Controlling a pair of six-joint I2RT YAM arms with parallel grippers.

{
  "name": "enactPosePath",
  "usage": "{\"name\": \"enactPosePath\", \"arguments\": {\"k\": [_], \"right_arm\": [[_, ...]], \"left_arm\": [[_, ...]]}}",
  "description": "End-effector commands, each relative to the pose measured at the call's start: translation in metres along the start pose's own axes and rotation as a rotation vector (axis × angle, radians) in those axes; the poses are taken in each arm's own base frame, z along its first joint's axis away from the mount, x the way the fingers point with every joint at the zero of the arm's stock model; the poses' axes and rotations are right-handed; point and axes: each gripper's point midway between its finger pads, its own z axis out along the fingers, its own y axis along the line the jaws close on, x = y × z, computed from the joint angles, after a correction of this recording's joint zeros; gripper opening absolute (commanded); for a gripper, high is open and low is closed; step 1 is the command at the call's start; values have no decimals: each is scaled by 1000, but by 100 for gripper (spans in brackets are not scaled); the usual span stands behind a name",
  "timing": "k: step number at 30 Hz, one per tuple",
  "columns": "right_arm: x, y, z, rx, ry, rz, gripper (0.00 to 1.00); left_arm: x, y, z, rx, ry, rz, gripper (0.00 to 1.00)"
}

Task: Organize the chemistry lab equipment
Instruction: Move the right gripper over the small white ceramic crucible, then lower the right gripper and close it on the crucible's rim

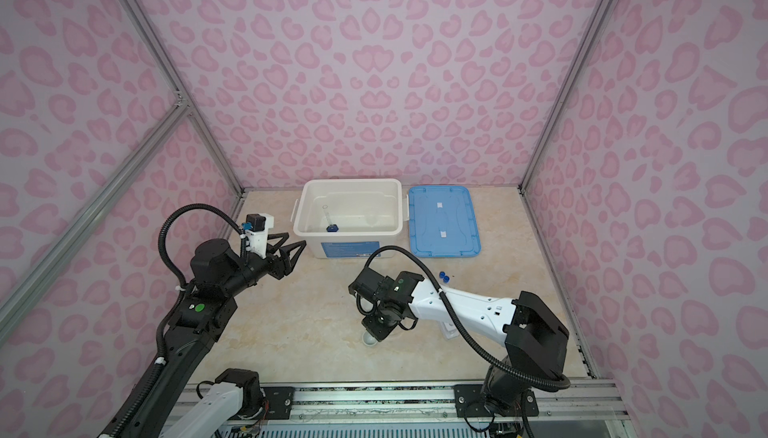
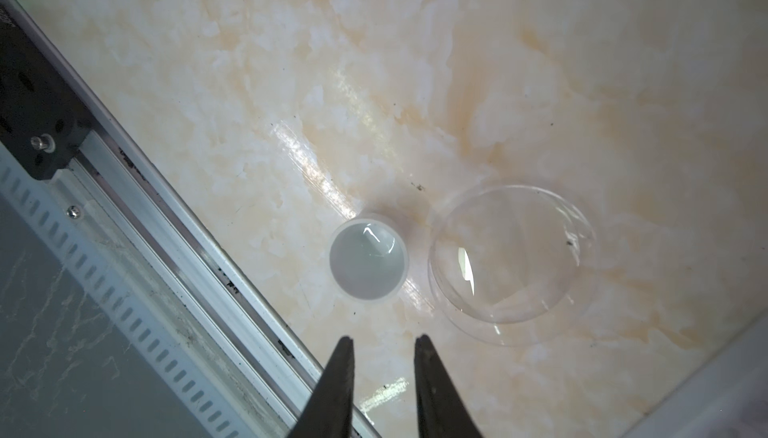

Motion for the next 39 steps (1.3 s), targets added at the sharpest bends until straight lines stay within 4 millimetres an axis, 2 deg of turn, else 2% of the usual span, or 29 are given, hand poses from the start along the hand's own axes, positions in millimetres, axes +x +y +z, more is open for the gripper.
{"name": "enactPosePath", "arguments": {"k": [1, 21, 29, 39], "right_arm": [[-6, 5, 10, -26, -11, 15, 25], [3, -11, 38, 40, 78, -3, 21], [0, -10, 40, 35, 80, -10, 21], [7, -10, 48, 42, 113, -19, 20]], "left_arm": [[-5, -2, 0, 9, -22, 8, 64], [-1, 0, 3, 4, -8, 11, 64], [1, 1, 5, 4, 0, 8, 64], [1, 2, 5, 0, 2, 10, 64]]}}
